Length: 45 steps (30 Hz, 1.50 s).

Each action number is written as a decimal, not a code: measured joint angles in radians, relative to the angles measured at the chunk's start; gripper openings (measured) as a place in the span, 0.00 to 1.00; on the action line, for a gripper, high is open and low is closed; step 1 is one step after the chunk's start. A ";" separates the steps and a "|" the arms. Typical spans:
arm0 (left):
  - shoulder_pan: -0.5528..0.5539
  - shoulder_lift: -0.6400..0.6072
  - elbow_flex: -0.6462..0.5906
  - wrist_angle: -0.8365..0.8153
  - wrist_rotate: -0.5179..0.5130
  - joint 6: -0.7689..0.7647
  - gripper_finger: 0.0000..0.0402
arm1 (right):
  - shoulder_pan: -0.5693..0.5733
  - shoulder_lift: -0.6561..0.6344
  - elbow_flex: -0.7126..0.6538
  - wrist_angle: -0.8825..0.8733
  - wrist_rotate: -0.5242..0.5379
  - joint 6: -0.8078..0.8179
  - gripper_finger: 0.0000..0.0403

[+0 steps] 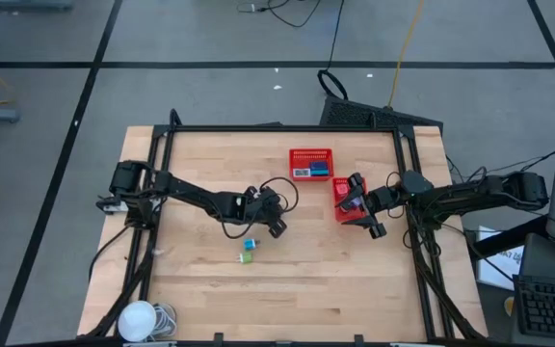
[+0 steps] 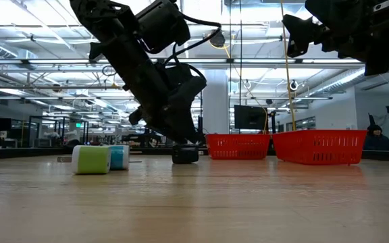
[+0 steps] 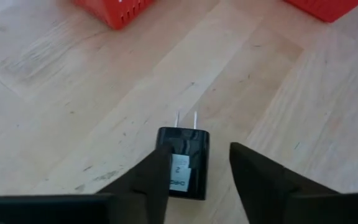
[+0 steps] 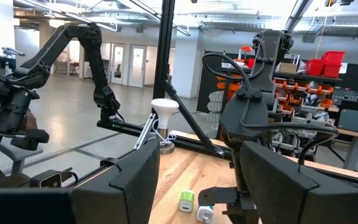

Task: Pick & Place Office items
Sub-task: Put the black charger adapter into the bottom red bin

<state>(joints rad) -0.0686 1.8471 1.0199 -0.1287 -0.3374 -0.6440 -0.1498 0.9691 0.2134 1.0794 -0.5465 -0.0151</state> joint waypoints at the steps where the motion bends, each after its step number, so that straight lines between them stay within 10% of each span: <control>1: -0.002 0.000 0.000 0.000 0.000 0.013 0.44 | 0.000 0.000 0.000 0.000 0.000 0.000 0.53; 45: -0.039 0.005 -0.003 -0.032 -0.107 0.081 0.63 | 0.000 0.000 0.000 -0.001 0.000 0.003 0.53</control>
<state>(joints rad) -0.1074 1.8517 1.0168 -0.1611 -0.4442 -0.5632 -0.1497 0.9691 0.2134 1.0786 -0.5465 -0.0124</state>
